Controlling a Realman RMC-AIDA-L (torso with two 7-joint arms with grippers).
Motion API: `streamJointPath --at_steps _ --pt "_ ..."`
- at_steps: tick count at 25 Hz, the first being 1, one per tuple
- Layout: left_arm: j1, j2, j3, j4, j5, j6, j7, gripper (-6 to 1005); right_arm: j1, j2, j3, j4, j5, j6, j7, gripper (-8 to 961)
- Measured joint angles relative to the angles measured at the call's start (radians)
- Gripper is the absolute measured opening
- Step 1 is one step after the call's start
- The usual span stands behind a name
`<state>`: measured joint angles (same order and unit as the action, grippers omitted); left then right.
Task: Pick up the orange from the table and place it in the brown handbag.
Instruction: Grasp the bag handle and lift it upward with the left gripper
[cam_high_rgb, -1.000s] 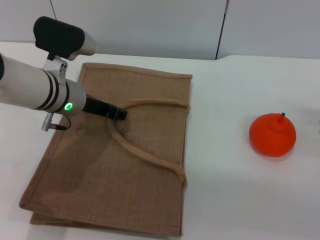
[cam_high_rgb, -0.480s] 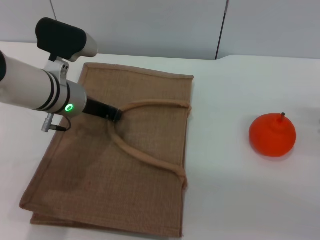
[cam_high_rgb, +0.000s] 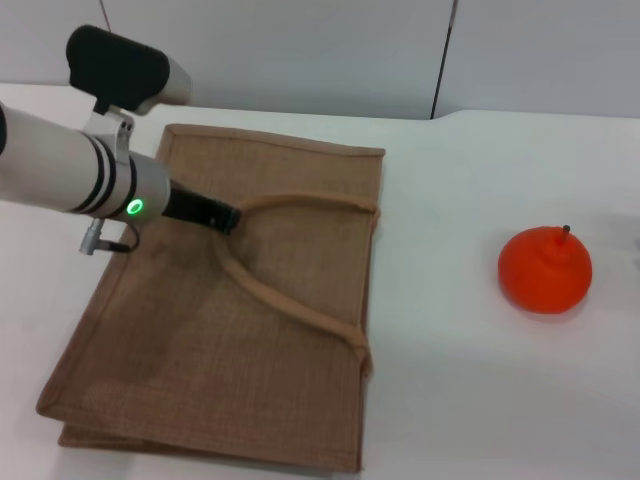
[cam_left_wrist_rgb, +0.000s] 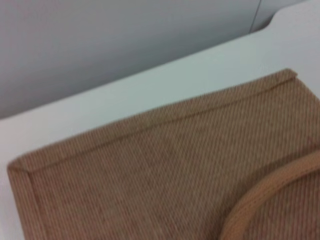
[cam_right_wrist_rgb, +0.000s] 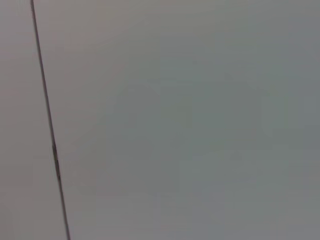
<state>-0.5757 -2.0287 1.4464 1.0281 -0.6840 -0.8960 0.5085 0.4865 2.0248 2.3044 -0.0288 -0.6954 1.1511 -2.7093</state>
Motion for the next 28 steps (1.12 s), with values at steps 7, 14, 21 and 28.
streamJointPath --at_steps 7,14,21,28 --pt "0.071 0.001 -0.003 0.191 -0.006 0.0 0.032 129 0.001 -0.002 -0.067 0.01 -0.007 0.003 0.01 870" --pt "0.15 0.001 -0.029 0.446 -0.01 -0.061 0.059 127 0.002 -0.005 -0.137 0.023 -0.013 0.008 0.011 870" --pt "0.17 0.0 -0.06 0.618 -0.023 -0.144 0.08 124 -0.018 -0.007 -0.184 0.075 -0.013 0.02 0.082 870" --pt "0.178 -0.001 -0.091 0.708 -0.023 -0.191 0.091 123 -0.063 -0.02 -0.254 0.184 -0.036 0.08 0.217 874"
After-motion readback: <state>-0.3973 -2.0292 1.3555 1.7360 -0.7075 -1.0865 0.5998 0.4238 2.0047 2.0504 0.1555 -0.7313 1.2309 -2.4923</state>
